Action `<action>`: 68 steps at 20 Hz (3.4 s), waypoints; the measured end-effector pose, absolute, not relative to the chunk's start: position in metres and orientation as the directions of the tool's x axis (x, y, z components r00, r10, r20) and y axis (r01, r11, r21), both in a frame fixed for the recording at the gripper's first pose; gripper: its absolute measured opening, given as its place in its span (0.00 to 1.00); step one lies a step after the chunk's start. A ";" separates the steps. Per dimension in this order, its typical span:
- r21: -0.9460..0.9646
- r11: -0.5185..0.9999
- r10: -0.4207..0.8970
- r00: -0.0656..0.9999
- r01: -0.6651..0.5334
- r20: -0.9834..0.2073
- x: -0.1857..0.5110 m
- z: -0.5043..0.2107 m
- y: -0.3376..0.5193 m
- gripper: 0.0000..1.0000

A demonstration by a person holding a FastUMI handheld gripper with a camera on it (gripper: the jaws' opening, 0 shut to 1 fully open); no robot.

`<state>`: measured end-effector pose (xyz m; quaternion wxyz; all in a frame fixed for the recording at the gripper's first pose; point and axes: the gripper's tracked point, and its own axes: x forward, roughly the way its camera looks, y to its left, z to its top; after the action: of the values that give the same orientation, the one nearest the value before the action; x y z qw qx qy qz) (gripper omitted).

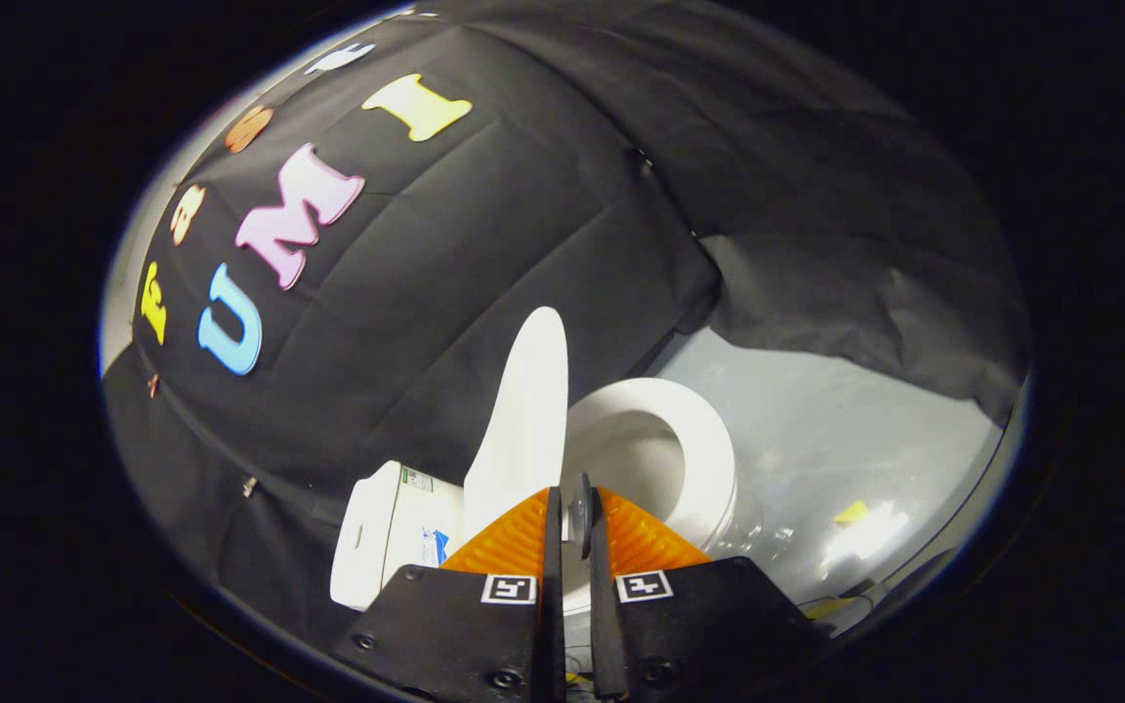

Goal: Open the toilet lid.

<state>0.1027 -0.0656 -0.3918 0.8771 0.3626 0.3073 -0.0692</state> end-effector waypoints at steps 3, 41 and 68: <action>0.523 0.803 0.074 0.822 0.287 -0.565 0.108 -0.358 -0.041 0.15; 0.102 0.973 0.231 0.913 -0.209 -0.336 0.133 -0.211 0.257 0.20; 0.136 0.935 0.355 0.863 -0.329 -0.360 0.120 -0.204 0.321 0.87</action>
<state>0.1204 0.3207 -0.2038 0.9645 0.0348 0.1928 0.1773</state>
